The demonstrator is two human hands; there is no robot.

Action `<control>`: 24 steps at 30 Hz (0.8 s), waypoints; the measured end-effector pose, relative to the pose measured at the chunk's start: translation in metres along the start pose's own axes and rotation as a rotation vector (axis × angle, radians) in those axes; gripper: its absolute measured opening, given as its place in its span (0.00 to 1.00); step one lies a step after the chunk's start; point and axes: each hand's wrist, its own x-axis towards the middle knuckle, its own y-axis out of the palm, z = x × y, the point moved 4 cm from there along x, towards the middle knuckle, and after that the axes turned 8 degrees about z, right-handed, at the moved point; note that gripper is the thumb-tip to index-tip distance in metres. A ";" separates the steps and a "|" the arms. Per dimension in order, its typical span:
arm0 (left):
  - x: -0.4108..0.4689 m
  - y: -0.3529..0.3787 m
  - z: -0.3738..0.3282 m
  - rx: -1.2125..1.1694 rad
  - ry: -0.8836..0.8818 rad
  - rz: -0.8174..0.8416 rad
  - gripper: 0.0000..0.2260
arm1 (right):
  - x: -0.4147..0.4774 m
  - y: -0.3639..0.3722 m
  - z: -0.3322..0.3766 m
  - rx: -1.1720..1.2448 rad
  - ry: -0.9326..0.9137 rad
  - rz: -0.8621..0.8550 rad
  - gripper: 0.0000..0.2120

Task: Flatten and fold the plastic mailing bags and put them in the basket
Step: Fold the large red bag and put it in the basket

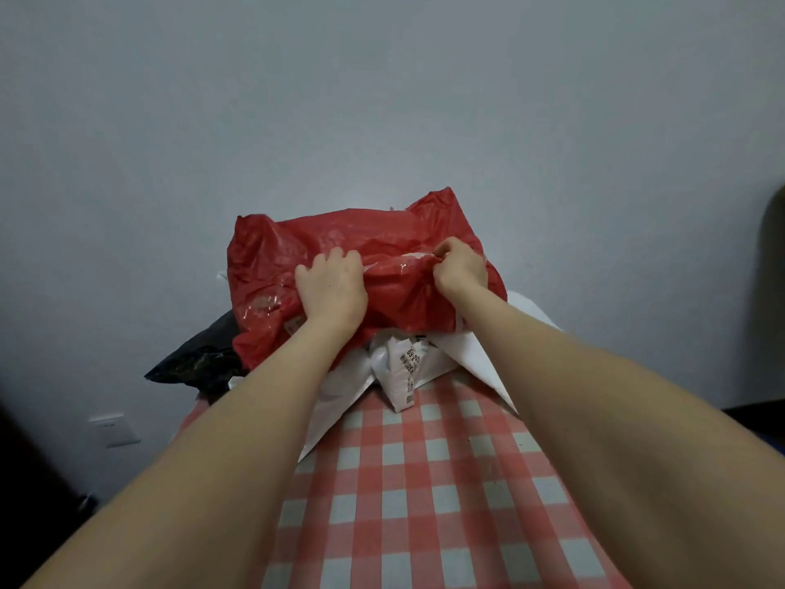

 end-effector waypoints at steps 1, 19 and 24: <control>0.002 -0.003 0.002 -0.019 0.004 -0.059 0.12 | 0.003 -0.001 0.003 0.027 -0.005 -0.028 0.16; -0.059 -0.079 -0.032 -0.197 0.148 -0.258 0.09 | -0.089 -0.095 0.013 -0.019 -0.026 -0.283 0.14; -0.107 -0.091 -0.053 -0.300 0.159 -0.212 0.08 | -0.144 -0.125 -0.005 -0.123 0.035 -0.308 0.13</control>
